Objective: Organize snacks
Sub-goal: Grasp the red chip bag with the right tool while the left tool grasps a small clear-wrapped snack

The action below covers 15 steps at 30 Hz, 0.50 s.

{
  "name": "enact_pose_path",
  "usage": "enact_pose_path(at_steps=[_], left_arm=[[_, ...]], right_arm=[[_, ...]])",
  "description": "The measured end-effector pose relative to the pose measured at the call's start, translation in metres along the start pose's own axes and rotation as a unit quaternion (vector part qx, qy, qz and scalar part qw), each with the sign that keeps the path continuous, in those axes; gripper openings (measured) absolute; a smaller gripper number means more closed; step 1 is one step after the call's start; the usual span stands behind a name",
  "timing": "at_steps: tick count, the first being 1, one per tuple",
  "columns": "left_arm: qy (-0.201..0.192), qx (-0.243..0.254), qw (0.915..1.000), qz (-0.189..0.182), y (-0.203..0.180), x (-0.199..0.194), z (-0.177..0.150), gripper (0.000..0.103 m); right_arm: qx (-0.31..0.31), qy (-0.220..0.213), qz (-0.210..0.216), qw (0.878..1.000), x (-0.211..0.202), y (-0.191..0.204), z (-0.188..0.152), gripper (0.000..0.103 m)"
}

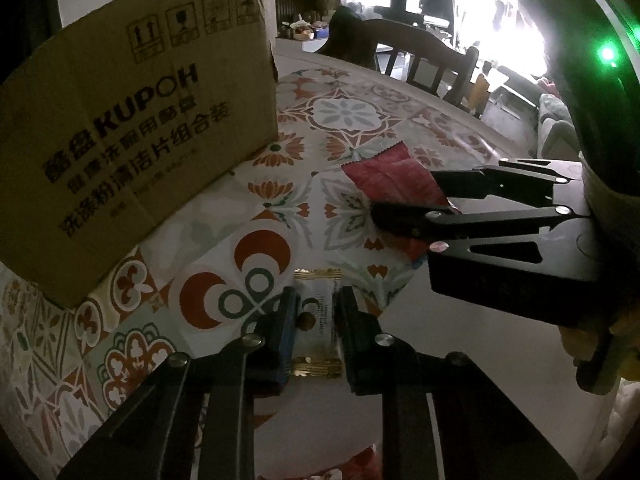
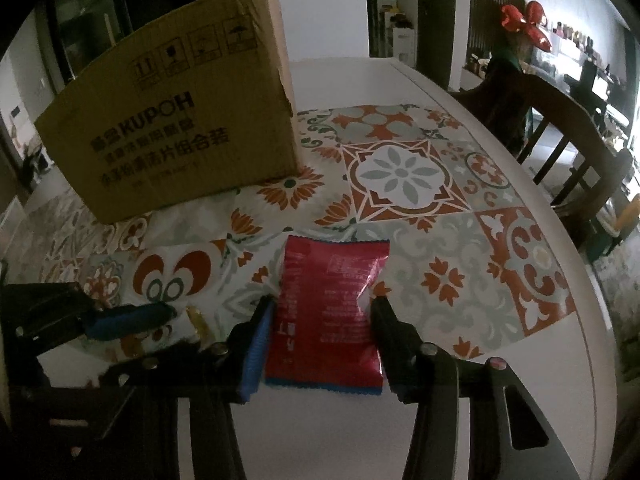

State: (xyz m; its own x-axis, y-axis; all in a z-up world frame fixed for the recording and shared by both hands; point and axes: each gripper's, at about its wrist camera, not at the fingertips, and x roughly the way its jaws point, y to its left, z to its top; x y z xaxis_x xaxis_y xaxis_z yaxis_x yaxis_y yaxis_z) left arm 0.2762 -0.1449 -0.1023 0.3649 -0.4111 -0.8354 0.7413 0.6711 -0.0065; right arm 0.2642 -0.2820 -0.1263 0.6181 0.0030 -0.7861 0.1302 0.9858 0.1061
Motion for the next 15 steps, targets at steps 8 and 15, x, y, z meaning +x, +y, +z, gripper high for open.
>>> enact_pose_path(at_steps=[8, 15], left_arm=[[-0.013, -0.023, 0.9996, 0.004, 0.003, -0.005, 0.005, 0.021], [-0.043, -0.049, 0.9976, 0.022, 0.007, -0.030, 0.004, 0.021]], right_arm=[[-0.001, -0.004, 0.007, 1.000, -0.006, 0.000, -0.006, 0.040], [-0.003, -0.019, 0.014, 1.000, -0.023, 0.006, -0.005, 0.039]])
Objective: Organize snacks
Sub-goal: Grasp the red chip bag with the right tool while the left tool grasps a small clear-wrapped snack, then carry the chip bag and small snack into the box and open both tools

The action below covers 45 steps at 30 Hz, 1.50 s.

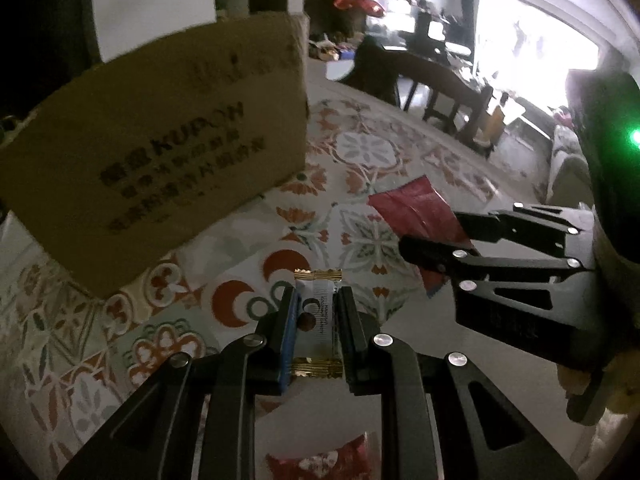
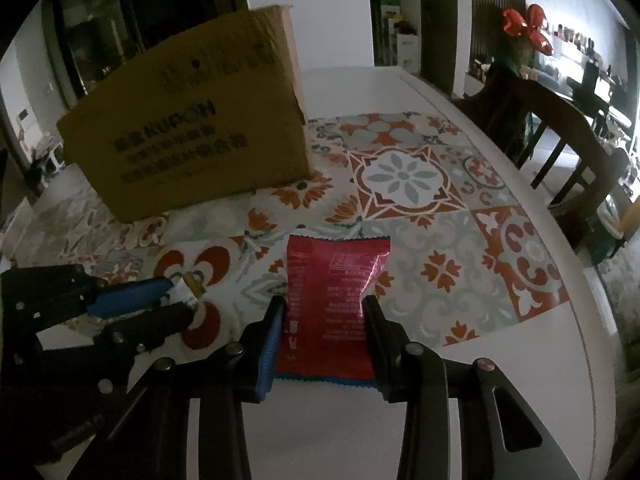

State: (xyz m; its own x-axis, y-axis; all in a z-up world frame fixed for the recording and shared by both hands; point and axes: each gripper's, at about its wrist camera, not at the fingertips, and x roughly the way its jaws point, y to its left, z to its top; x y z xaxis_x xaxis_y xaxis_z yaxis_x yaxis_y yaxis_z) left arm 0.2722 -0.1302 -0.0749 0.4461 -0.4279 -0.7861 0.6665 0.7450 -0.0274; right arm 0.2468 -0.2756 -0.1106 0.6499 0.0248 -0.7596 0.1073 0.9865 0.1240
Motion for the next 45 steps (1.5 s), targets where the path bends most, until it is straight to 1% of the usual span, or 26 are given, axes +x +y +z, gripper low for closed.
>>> enact_pose_path(at_steps=[4, 11, 16, 22, 29, 36, 40, 45], left_arm=[[-0.029, -0.017, 0.9993, 0.015, 0.003, -0.022, 0.001, 0.021], [-0.071, -0.033, 0.9961, 0.041, 0.006, -0.057, 0.004, 0.021], [-0.101, -0.042, 0.9928, 0.050, 0.007, -0.080, 0.008, 0.021], [-0.136, -0.048, 0.9867, 0.075, 0.015, -0.106, 0.016, 0.021], [-0.167, -0.052, 0.9798, 0.097, 0.028, -0.118, 0.027, 0.021], [-0.194, -0.068, 0.9728, 0.108, 0.044, -0.128, 0.045, 0.021], [-0.200, -0.075, 0.9701, 0.115, 0.053, -0.130, 0.057, 0.021], [-0.201, -0.083, 0.9686, 0.121, 0.067, -0.124, 0.071, 0.021]], right_arm=[[-0.005, -0.018, 0.006, 1.000, -0.017, 0.007, 0.003, 0.039], [-0.019, -0.059, 0.022, 0.998, -0.051, 0.022, 0.013, 0.039], [-0.028, -0.085, 0.030, 0.995, -0.071, 0.033, 0.020, 0.039], [-0.038, -0.111, 0.039, 0.992, -0.085, 0.042, 0.032, 0.039], [-0.045, -0.144, 0.041, 0.988, -0.096, 0.048, 0.054, 0.039], [-0.056, -0.171, 0.045, 0.983, -0.102, 0.054, 0.083, 0.039], [-0.067, -0.178, 0.046, 0.981, -0.101, 0.057, 0.099, 0.039], [-0.077, -0.177, 0.052, 0.980, -0.092, 0.061, 0.118, 0.039]])
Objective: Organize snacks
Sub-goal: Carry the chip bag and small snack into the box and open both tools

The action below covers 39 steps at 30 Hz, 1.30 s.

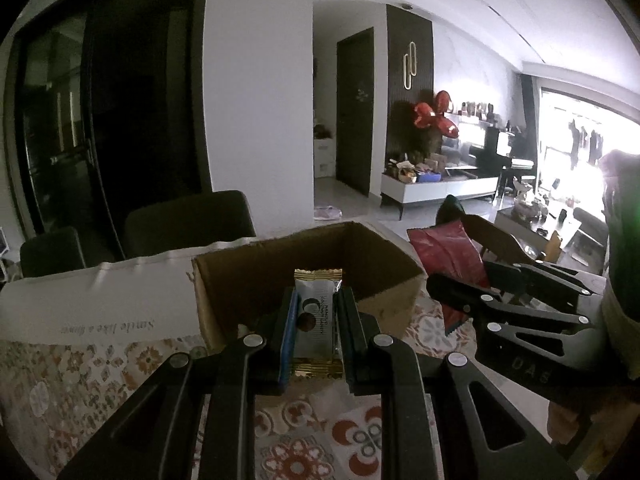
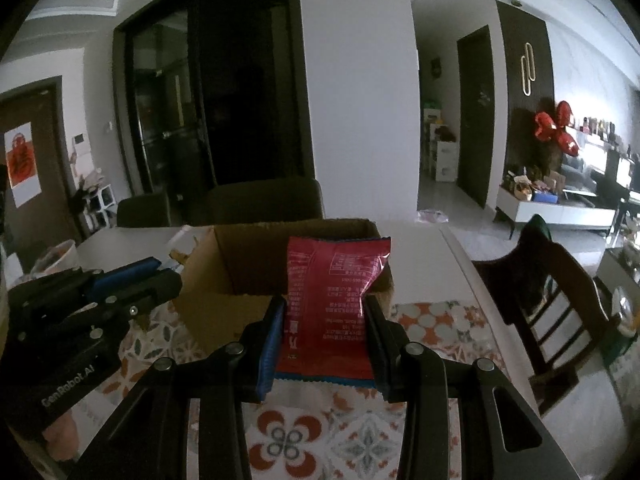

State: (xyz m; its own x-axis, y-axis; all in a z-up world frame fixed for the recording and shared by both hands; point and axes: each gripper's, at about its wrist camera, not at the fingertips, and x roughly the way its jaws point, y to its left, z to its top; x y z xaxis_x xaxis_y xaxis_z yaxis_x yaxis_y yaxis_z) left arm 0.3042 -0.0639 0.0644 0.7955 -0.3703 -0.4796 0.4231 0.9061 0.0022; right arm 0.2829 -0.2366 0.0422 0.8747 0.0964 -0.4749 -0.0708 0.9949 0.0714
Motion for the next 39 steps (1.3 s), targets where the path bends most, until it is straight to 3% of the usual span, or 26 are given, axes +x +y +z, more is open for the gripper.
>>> enact_pose_path(at_steps=[13, 21, 22, 25, 27, 29, 33, 36, 39], left_arm=[[0.027, -0.019, 0.9992, 0.021, 0.024, 0.061, 0.029, 0.021], [0.054, -0.032, 0.9977, 0.025, 0.038, 0.093, 0.033, 0.021], [0.055, -0.029, 0.9977, 0.027, 0.038, 0.096, 0.033, 0.023], [0.056, -0.028, 0.9974, 0.036, 0.040, 0.098, 0.033, 0.043], [0.054, -0.026, 0.9973, 0.041, 0.040, 0.096, 0.029, 0.046], [0.053, -0.024, 0.9971, 0.050, 0.040, 0.091, 0.027, 0.050], [0.048, -0.019, 0.9968, 0.062, 0.038, 0.076, 0.020, 0.055], [0.037, -0.018, 0.9965, 0.072, 0.037, 0.059, 0.016, 0.063], [0.034, -0.013, 0.9960, 0.081, 0.032, 0.041, 0.010, 0.065]], right_arm=[[-0.014, 0.030, 0.013, 0.999, 0.067, -0.005, 0.037, 0.039], [-0.017, 0.053, 0.016, 0.998, 0.101, -0.007, 0.042, 0.040], [-0.015, 0.059, 0.018, 0.998, 0.105, -0.007, 0.042, 0.040], [-0.016, 0.068, 0.018, 0.997, 0.114, -0.008, 0.039, 0.040], [-0.022, 0.075, 0.012, 0.997, 0.117, -0.007, 0.036, 0.041], [-0.024, 0.081, 0.008, 0.996, 0.119, -0.007, 0.034, 0.057], [-0.022, 0.072, -0.003, 0.997, 0.109, -0.007, 0.031, 0.063], [-0.018, 0.068, -0.021, 0.997, 0.097, -0.007, 0.028, 0.080], [-0.009, 0.053, -0.028, 0.998, 0.079, -0.006, 0.026, 0.084]])
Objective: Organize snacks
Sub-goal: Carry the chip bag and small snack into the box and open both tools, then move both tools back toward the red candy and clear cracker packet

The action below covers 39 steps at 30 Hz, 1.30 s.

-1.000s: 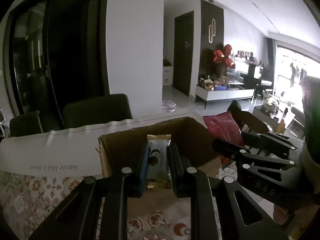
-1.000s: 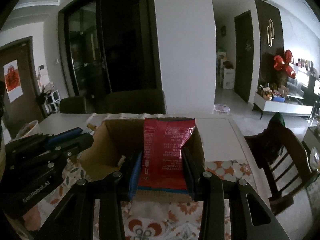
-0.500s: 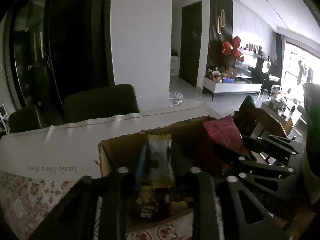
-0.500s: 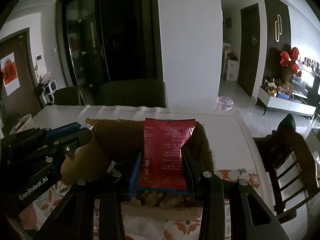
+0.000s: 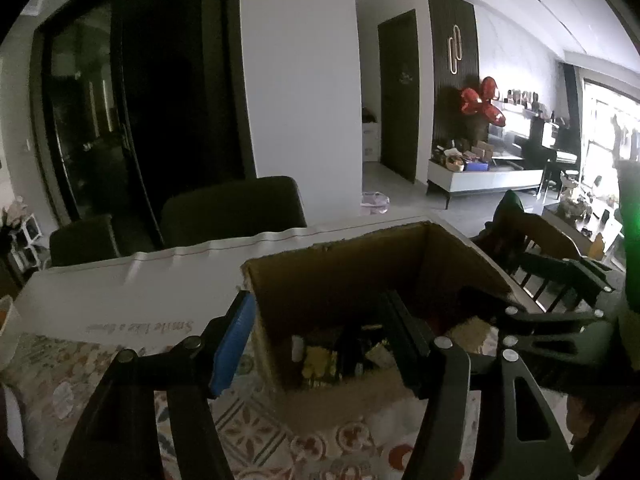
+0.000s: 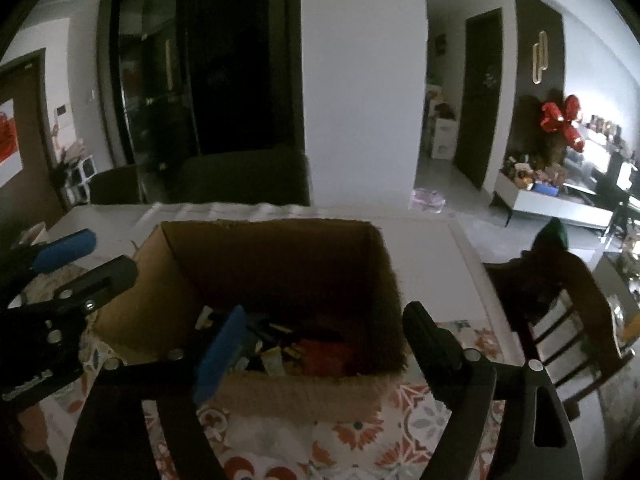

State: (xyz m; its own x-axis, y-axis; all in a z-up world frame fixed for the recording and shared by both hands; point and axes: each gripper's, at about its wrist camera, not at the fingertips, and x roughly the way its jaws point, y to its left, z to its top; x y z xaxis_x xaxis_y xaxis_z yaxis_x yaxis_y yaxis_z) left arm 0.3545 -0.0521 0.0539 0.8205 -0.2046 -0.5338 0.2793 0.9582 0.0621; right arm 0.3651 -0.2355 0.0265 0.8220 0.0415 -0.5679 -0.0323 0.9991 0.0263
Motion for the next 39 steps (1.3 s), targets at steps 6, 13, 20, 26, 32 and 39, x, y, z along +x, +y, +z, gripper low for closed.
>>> enact_pose_path(at_steps=[6, 13, 20, 26, 32, 39], left_arm=[[-0.008, 0.013, 0.9999, -0.005, -0.009, -0.037, -0.018, 0.071], [0.002, 0.008, 0.9999, -0.009, -0.013, -0.068, -0.044, 0.071], [0.007, 0.004, 0.9999, -0.008, -0.018, -0.103, -0.078, 0.071], [0.017, 0.000, 0.9998, -0.005, -0.021, -0.132, -0.110, 0.071], [0.034, 0.002, 0.9994, -0.011, -0.025, -0.142, -0.133, 0.071], [0.056, 0.006, 0.9981, -0.026, -0.030, -0.150, -0.158, 0.071]], right_arm=[[0.034, -0.012, 0.007, 0.999, -0.034, -0.005, -0.018, 0.089], [0.029, -0.032, -0.006, 0.999, -0.074, 0.002, -0.049, 0.089], [0.006, -0.050, -0.013, 0.999, -0.116, 0.014, -0.080, 0.089], [-0.003, -0.044, -0.007, 0.999, -0.133, 0.016, -0.103, 0.089], [-0.022, -0.027, 0.004, 0.999, -0.149, 0.025, -0.131, 0.089], [-0.037, 0.009, 0.012, 0.999, -0.155, 0.036, -0.163, 0.089]])
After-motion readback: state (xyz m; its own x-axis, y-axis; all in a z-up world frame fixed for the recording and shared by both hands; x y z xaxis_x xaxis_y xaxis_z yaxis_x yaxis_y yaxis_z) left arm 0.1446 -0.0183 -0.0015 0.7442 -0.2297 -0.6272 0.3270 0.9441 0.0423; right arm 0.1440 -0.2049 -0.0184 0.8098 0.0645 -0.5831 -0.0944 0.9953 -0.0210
